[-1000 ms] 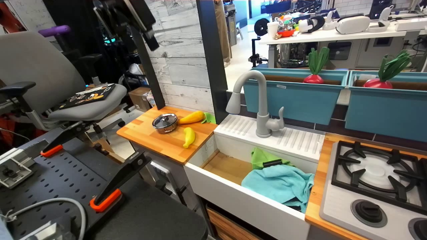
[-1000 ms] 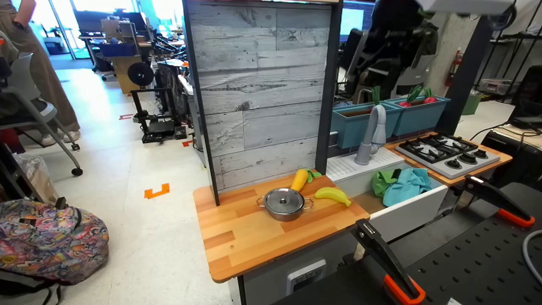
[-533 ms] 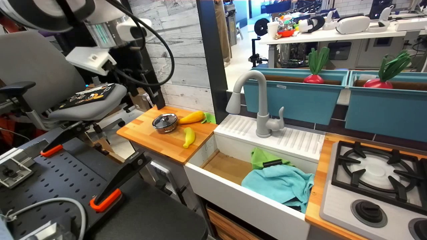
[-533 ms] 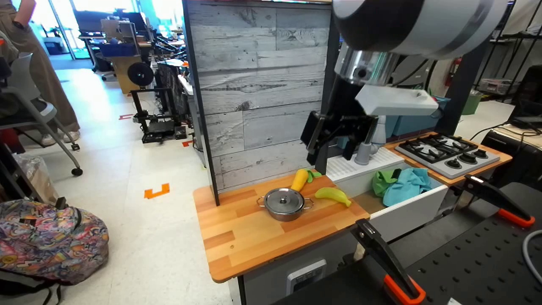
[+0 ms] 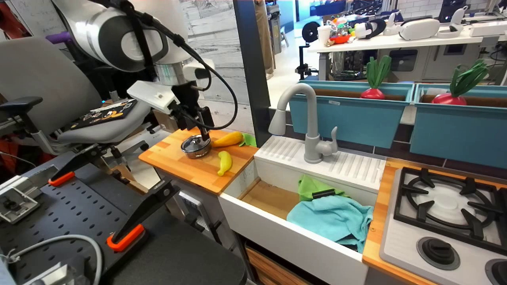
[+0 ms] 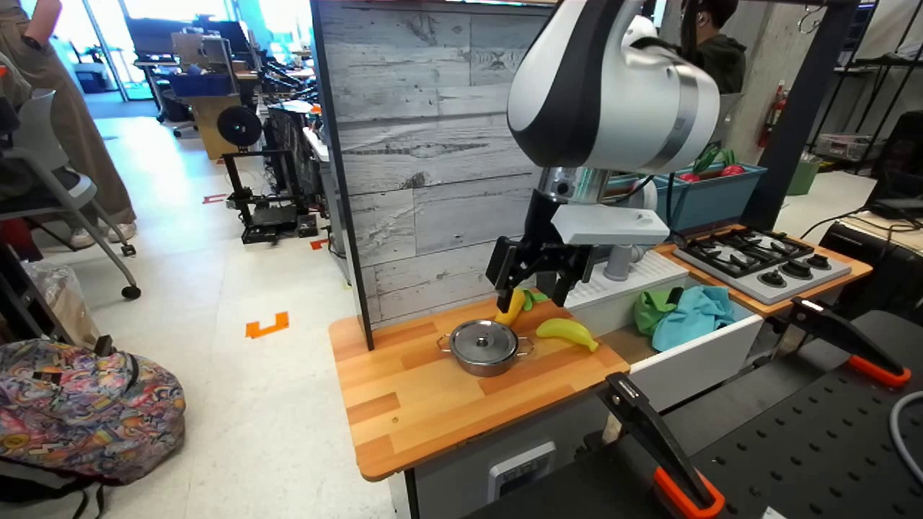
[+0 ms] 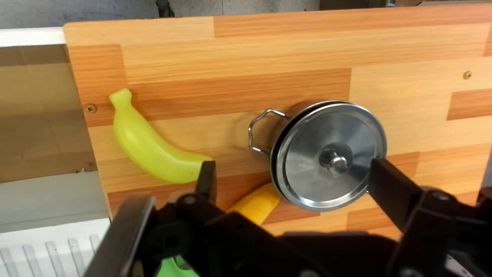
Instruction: Uncover the pot and then put the carrot toy on it
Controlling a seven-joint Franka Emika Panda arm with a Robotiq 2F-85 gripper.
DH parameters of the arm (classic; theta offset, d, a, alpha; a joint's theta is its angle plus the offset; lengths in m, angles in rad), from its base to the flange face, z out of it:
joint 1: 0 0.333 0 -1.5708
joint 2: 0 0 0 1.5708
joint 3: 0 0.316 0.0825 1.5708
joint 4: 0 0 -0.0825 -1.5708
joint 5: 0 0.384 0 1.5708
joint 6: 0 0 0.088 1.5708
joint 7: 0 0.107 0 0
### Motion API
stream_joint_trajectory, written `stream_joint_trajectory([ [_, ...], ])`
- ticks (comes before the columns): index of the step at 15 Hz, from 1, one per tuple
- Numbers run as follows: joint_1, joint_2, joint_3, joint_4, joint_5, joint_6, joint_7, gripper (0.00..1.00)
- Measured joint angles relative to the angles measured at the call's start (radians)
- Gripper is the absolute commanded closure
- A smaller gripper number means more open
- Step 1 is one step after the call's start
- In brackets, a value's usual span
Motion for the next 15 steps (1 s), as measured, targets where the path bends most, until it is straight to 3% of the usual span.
stream_joint_trajectory([
  [7, 0.087, 0.127, -0.051, 0.148, -0.011, -0.064, 0.020, 0.00],
  [15, 0.194, 0.160, -0.098, 0.191, -0.085, -0.065, 0.083, 0.00],
])
